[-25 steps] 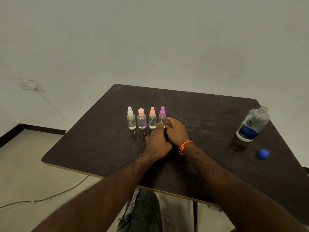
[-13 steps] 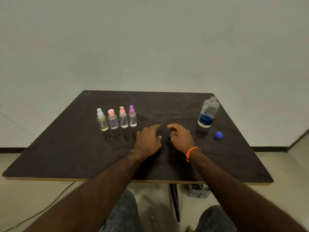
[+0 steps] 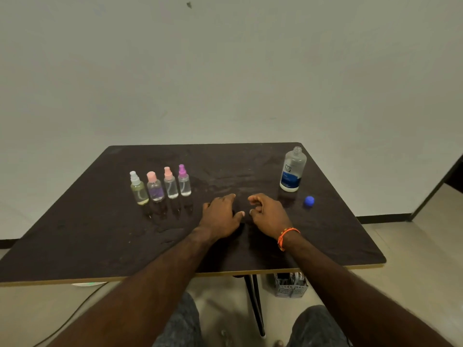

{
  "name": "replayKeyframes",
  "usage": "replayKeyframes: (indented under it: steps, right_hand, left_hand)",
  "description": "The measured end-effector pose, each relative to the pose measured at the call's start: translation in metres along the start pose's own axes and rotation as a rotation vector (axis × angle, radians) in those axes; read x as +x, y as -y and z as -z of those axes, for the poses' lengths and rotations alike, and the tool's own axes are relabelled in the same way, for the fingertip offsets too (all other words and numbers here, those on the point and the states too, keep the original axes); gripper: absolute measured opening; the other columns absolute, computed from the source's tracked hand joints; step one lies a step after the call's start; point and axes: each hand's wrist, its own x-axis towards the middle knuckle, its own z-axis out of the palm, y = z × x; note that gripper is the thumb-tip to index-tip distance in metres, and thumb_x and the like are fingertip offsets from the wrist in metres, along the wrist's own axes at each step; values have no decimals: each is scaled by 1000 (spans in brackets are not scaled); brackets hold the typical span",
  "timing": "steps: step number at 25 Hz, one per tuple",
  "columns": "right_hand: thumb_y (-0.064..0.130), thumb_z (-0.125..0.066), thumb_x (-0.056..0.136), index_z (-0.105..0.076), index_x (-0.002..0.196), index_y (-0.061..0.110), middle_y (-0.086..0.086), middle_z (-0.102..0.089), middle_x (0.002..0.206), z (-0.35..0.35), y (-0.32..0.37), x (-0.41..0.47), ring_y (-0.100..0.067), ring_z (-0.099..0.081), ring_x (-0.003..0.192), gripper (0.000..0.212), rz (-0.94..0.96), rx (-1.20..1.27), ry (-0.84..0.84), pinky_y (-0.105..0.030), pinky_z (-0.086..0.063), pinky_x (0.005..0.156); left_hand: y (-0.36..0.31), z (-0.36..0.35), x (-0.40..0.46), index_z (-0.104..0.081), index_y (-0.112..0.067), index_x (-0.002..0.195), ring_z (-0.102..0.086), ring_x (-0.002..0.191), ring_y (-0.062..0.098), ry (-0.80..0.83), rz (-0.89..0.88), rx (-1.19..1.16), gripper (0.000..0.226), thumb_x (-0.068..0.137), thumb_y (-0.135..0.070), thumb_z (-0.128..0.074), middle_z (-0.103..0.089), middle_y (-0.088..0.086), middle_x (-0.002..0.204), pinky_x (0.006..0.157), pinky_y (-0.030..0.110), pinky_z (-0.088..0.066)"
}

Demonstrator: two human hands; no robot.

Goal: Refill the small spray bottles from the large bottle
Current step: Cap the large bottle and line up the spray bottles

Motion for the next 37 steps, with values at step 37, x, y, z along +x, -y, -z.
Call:
replayKeyframes:
  steps: [37]
  right_hand:
    - [2,-65,79,-55,130,24,-3,-65,131,106,-38,60,-24,-62,116,56,-125,162,-292,-45,-53,101]
  left_hand:
    - [-120,-17,128,-9,-17,169,-52,142,23,42,-192,-488,88,101,-9,-64,-46,3,162,116,37,-41]
